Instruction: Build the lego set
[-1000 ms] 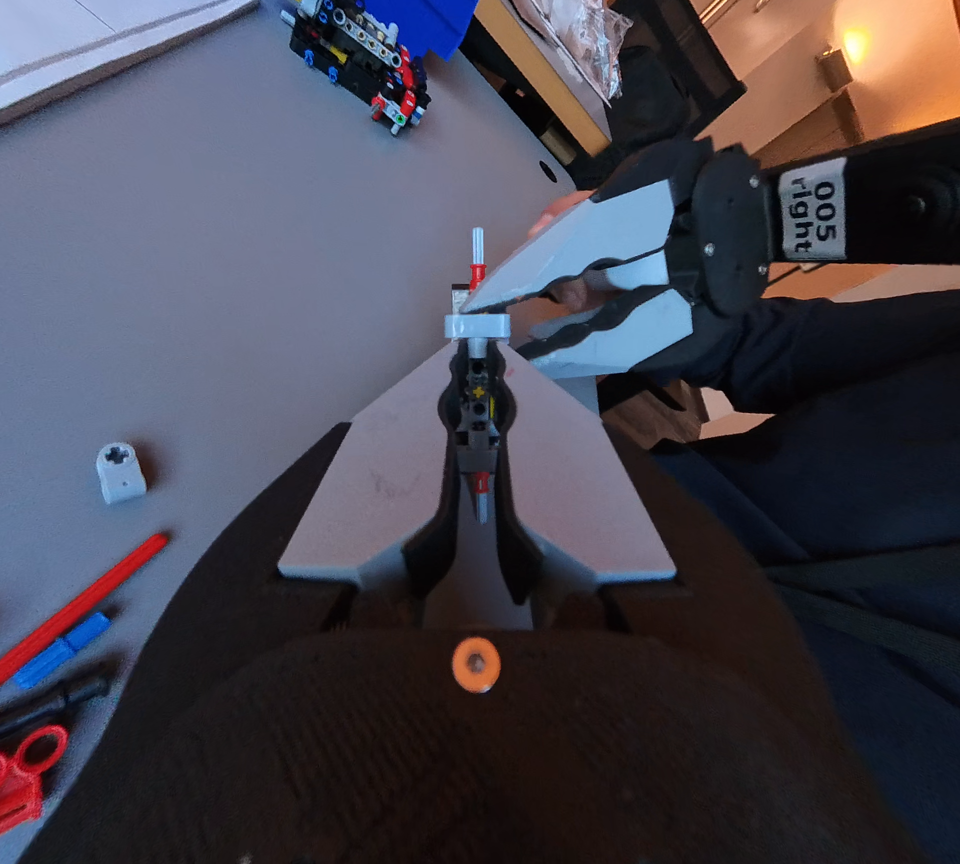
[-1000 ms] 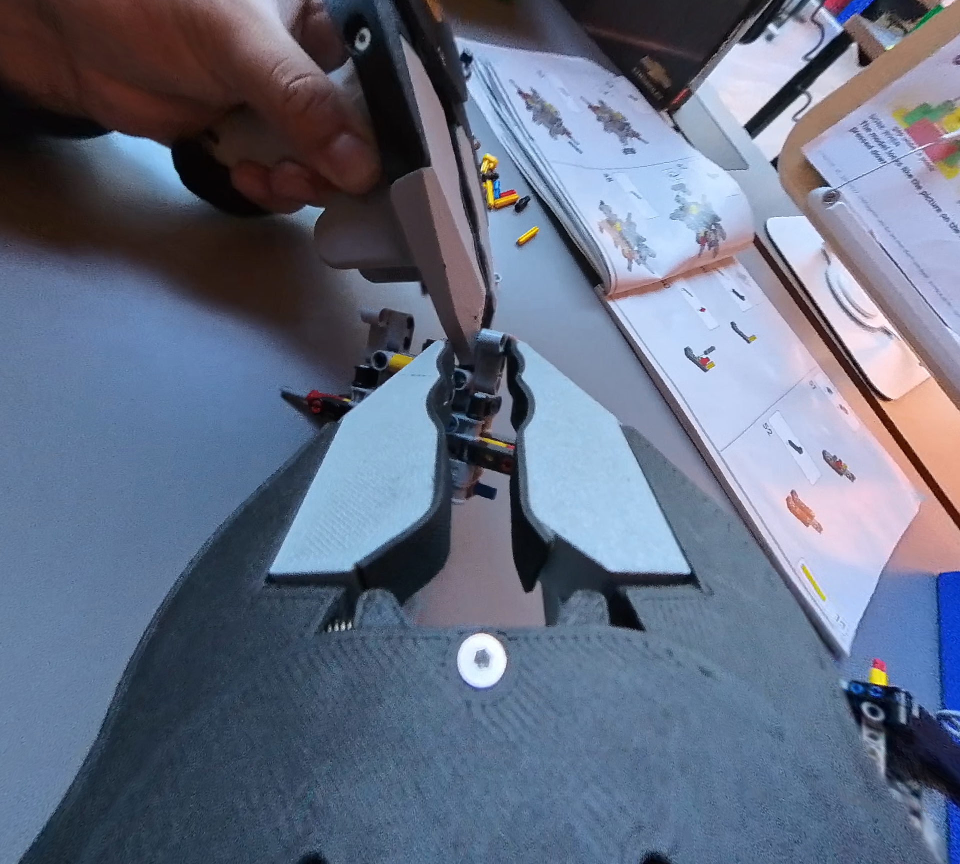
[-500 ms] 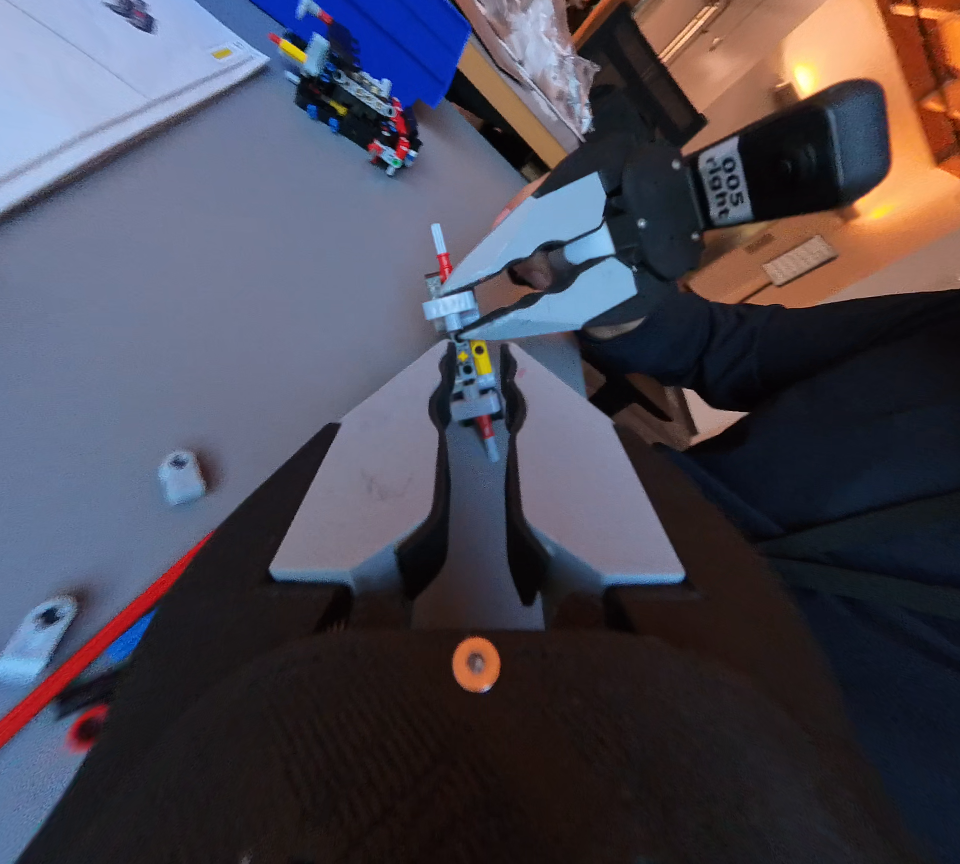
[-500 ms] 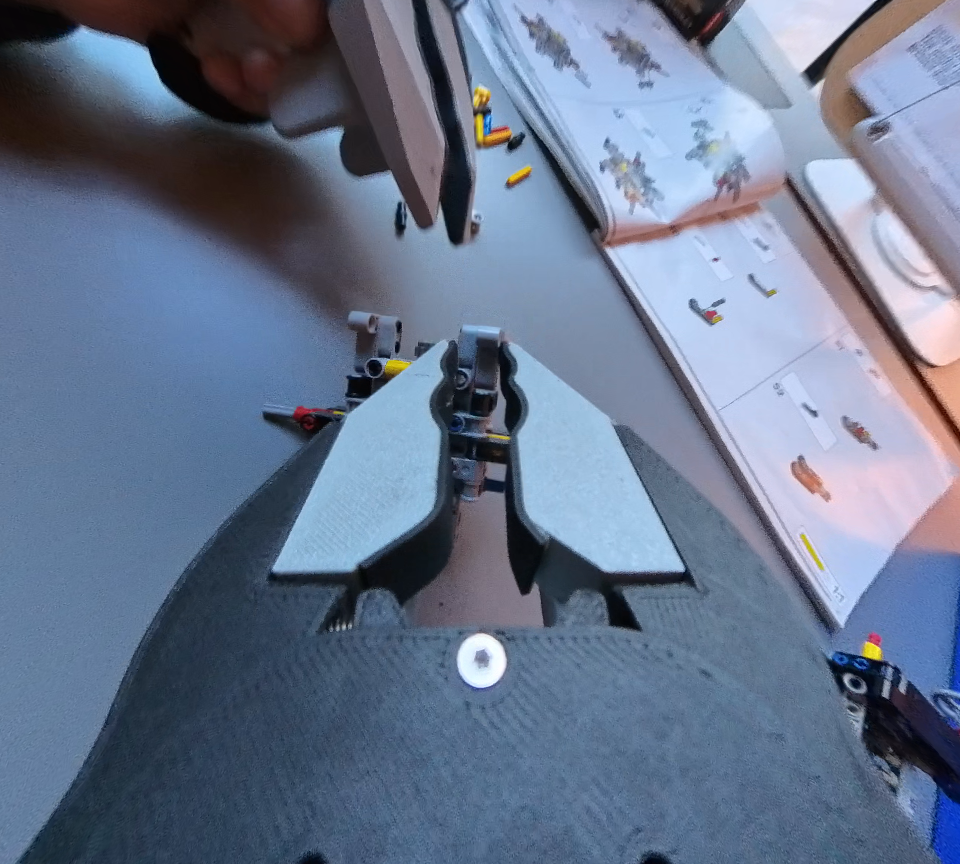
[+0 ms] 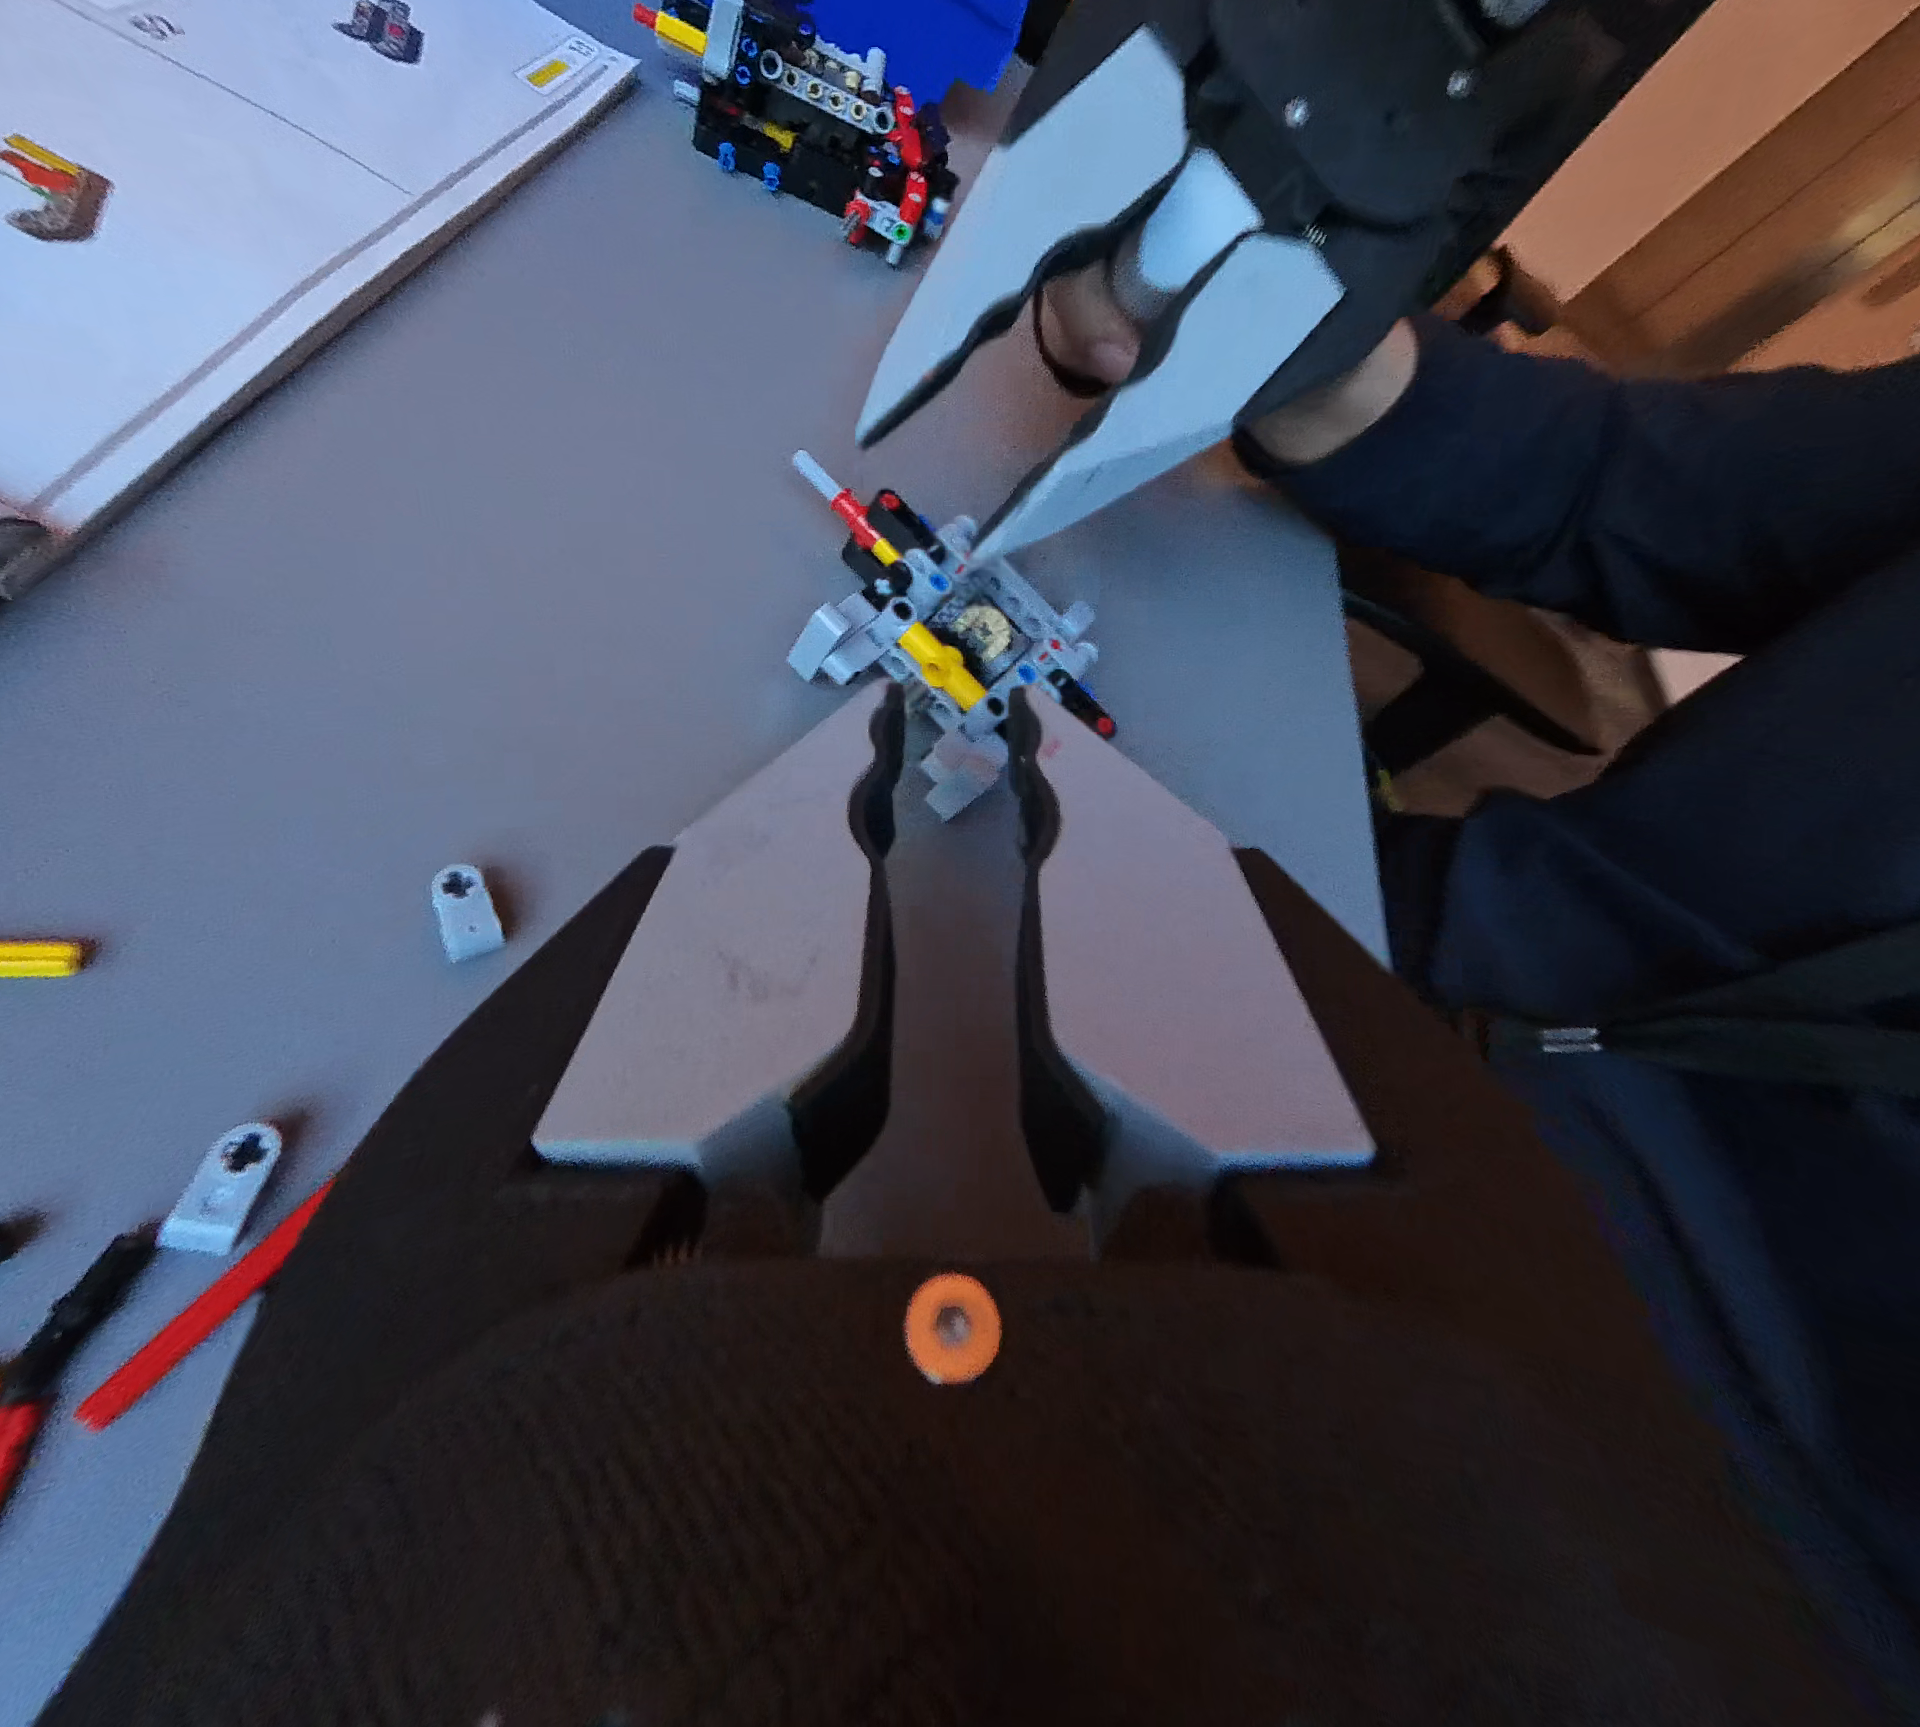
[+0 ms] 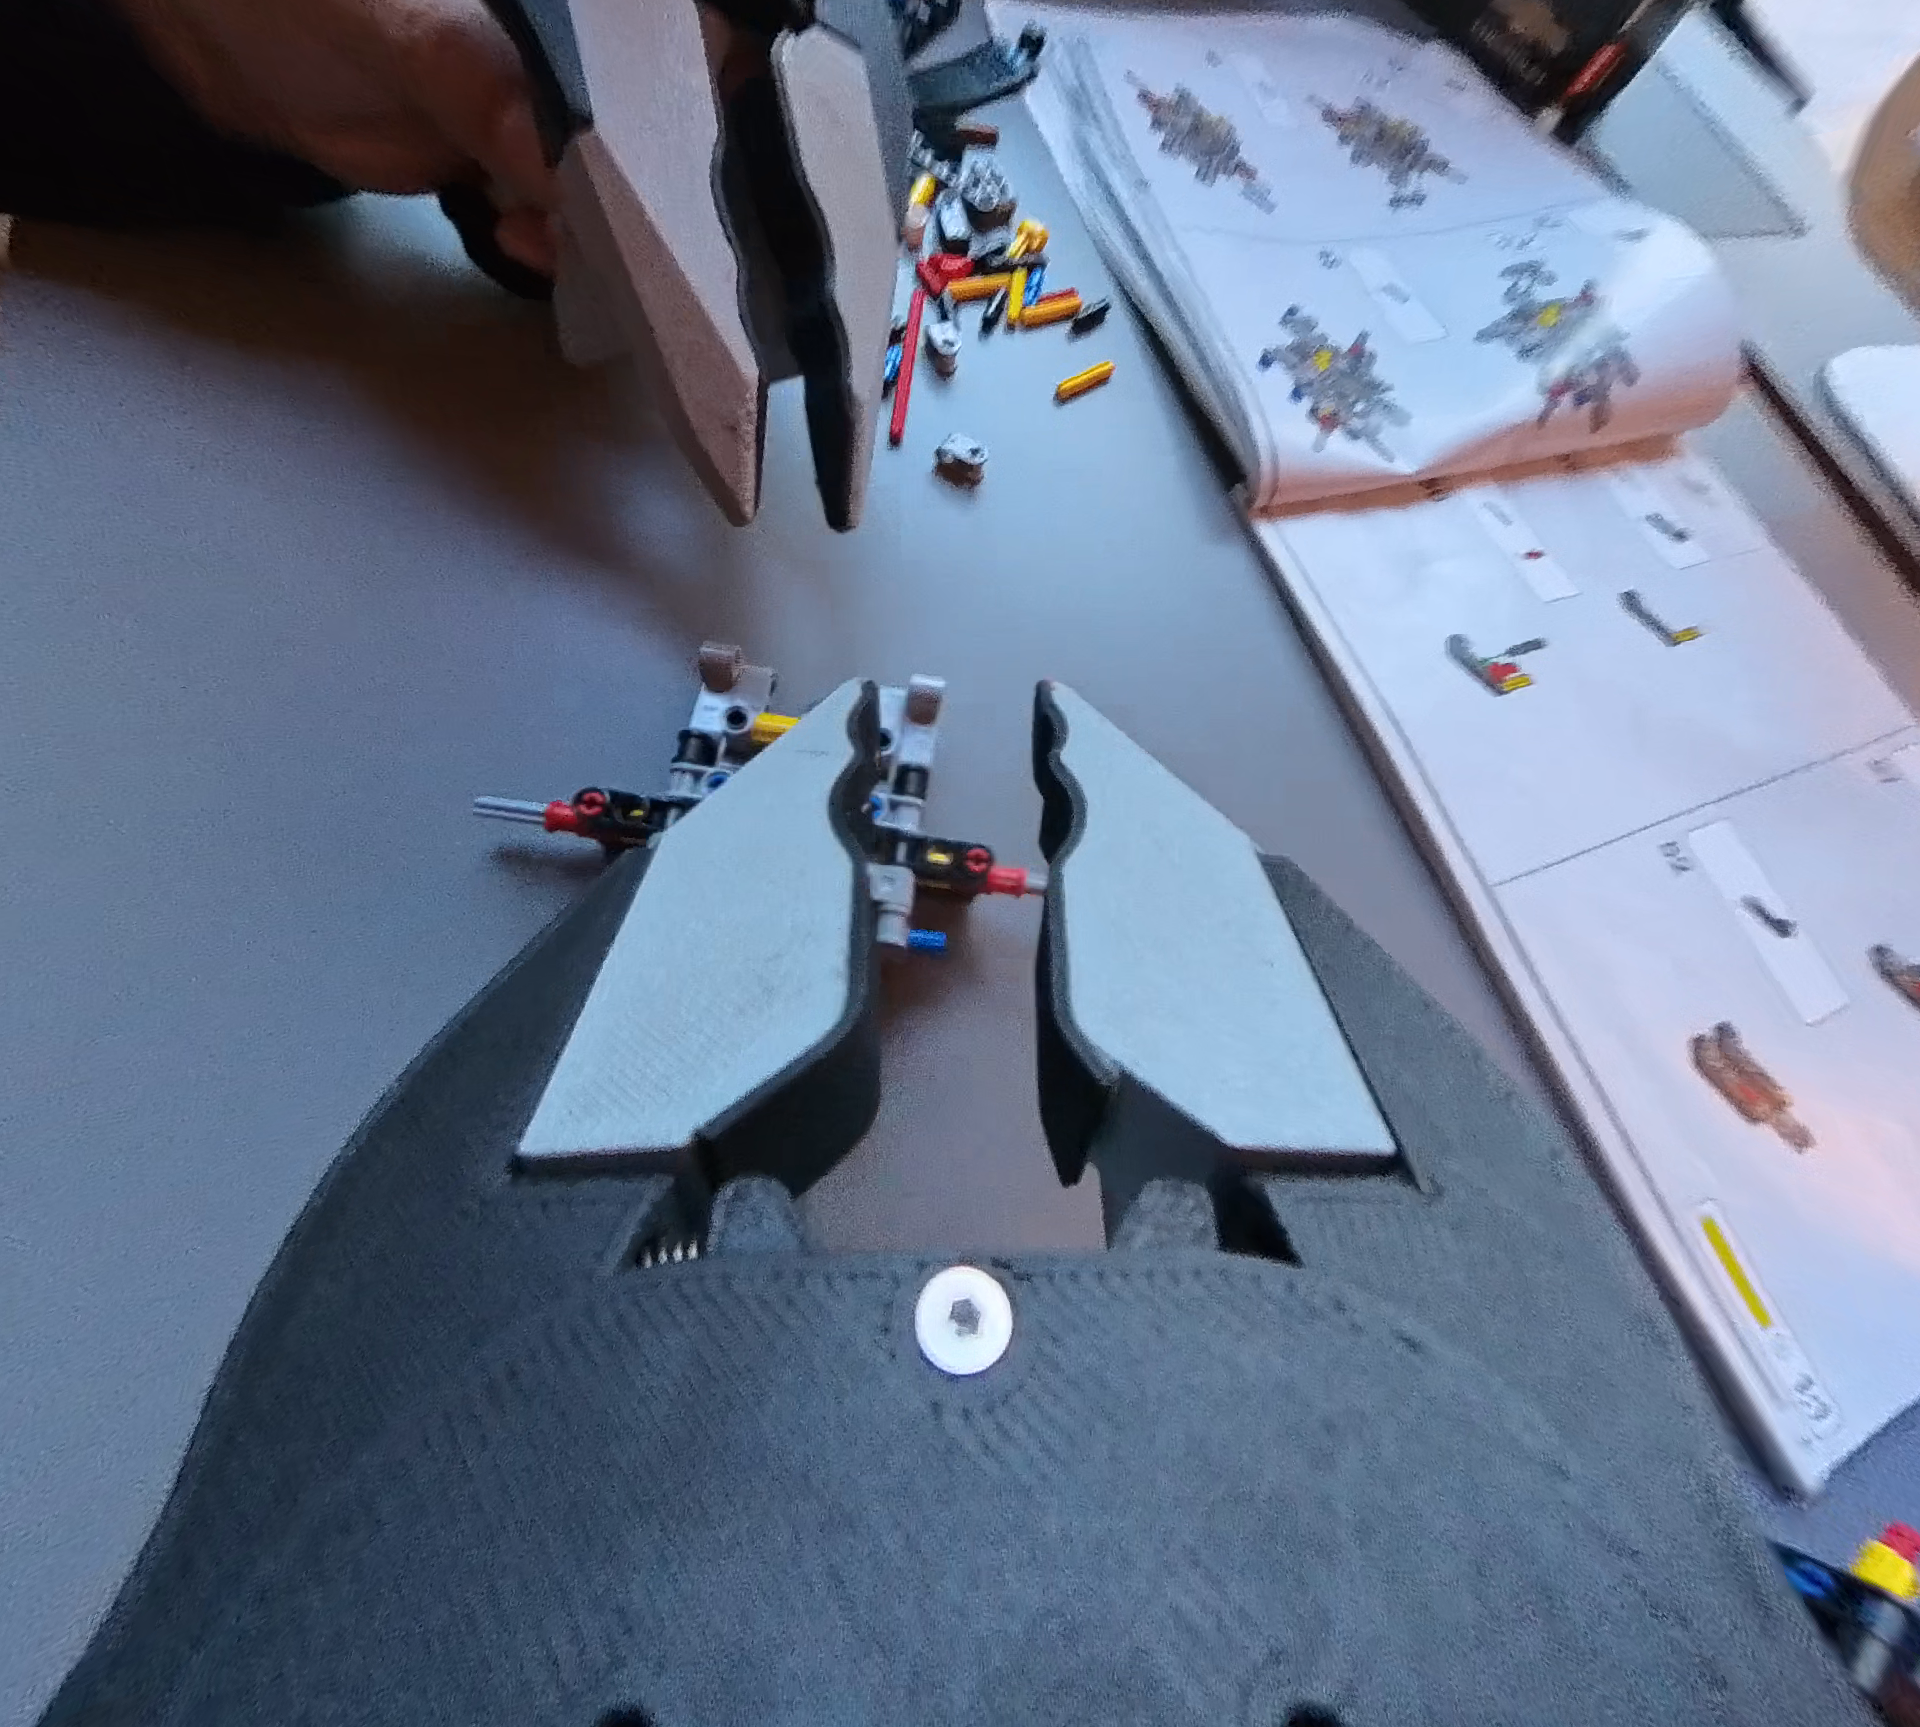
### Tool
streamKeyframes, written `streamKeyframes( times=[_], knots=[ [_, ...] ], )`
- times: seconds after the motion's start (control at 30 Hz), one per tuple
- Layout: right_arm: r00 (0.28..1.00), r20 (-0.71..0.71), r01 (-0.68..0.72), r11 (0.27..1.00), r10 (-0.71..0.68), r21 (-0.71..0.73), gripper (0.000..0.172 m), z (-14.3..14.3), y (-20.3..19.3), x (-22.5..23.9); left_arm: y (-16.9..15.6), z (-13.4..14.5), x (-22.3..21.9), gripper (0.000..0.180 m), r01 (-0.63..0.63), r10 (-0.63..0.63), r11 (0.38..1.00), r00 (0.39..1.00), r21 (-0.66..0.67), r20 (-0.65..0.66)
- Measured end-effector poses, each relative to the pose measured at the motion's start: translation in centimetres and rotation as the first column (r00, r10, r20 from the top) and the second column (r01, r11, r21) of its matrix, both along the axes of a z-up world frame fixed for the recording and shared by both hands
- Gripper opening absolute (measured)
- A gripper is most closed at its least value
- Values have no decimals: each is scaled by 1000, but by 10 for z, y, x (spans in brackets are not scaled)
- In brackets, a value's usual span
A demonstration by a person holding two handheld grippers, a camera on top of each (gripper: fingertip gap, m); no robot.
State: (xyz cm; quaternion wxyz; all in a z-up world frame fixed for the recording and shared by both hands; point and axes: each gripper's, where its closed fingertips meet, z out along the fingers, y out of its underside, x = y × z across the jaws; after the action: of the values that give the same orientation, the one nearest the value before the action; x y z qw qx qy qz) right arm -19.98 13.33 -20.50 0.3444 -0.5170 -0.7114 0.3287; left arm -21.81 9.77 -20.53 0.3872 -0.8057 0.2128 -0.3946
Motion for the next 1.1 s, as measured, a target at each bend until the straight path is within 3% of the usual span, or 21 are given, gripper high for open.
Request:
streamKeyframes(
  times=[0.13,0.27,1.1],
  knots=[
    [988,-155,22,1000,-19,17,25,22,21,12,-1,1,0,17,-3,5,999,999,32,-36],
    [966,-255,26,995,-50,-98,19,25,36,20,-4,7,3,16,18,-19,1000,1000,21,14],
    [957,-269,66,986,-105,-150,13,19,58,13,1,-1,-11,11,-28,28,1000,999,2,-38]
  ],
)
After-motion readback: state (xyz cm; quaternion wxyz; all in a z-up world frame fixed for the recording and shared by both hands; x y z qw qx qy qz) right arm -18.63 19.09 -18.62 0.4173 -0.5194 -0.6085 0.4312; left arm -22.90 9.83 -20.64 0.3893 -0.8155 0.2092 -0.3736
